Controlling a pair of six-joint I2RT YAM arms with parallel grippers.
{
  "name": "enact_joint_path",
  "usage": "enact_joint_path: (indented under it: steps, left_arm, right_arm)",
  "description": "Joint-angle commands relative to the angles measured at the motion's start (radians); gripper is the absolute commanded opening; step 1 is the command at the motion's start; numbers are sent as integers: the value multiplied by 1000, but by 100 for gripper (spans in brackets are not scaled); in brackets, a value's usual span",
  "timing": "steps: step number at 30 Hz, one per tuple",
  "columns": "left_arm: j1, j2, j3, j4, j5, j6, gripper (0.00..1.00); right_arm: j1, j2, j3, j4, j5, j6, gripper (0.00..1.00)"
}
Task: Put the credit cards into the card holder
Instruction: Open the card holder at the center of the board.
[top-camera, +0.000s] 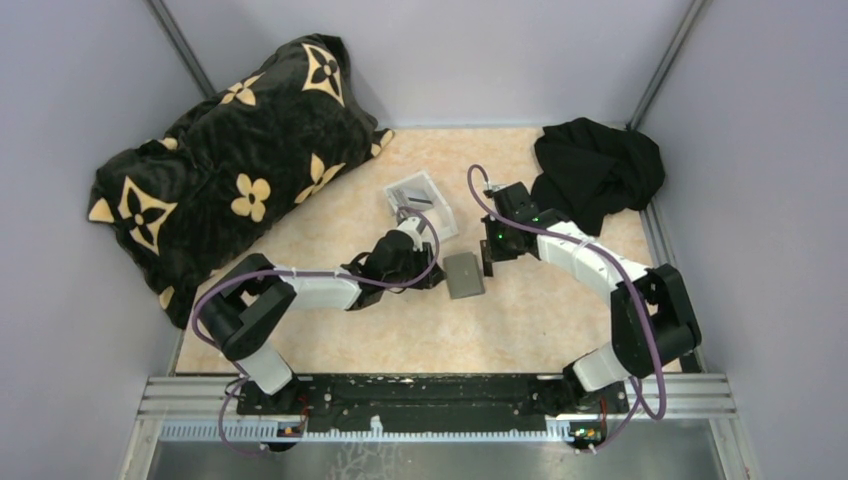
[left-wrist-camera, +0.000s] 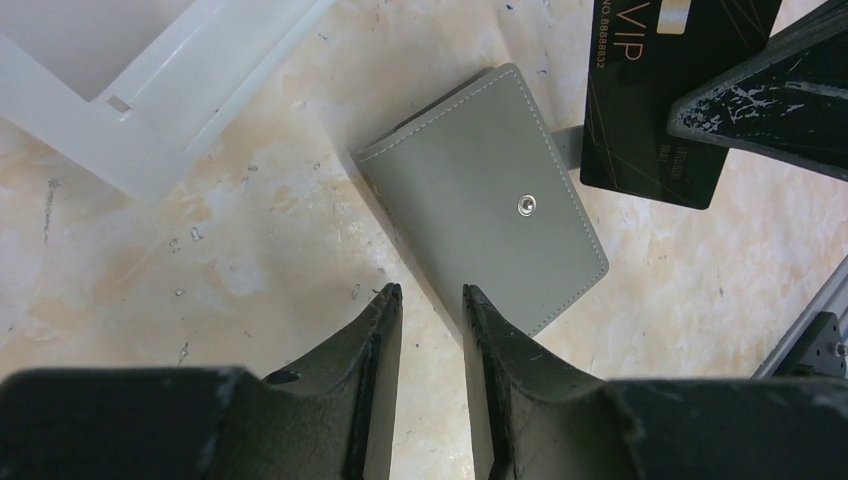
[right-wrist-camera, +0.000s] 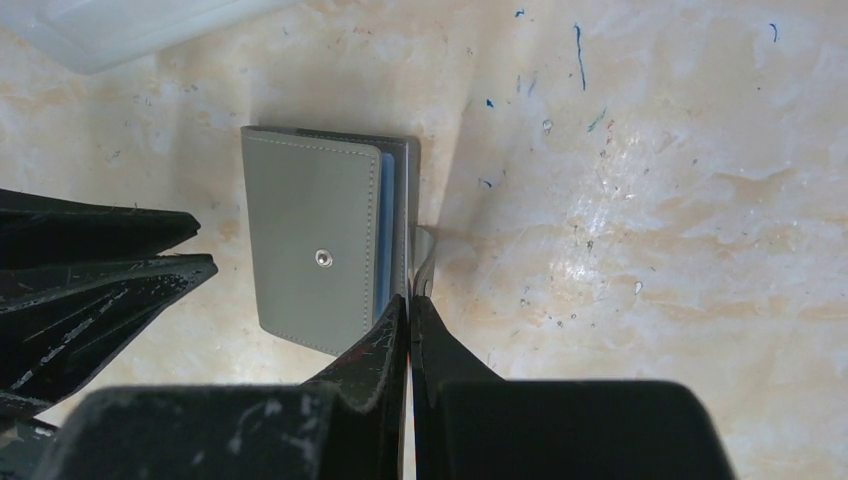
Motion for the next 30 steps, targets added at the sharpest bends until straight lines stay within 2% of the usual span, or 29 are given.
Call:
enact_joint_path:
  steps: [1, 30]
  left_arm:
    - [-10, 18, 25, -10, -15, 19, 35]
    - [-19, 37, 29, -31, -29, 20, 34]
  right_arm:
    - [7, 13, 24, 21, 3, -5, 0]
    - [-27, 28, -95, 149, -150, 42, 0]
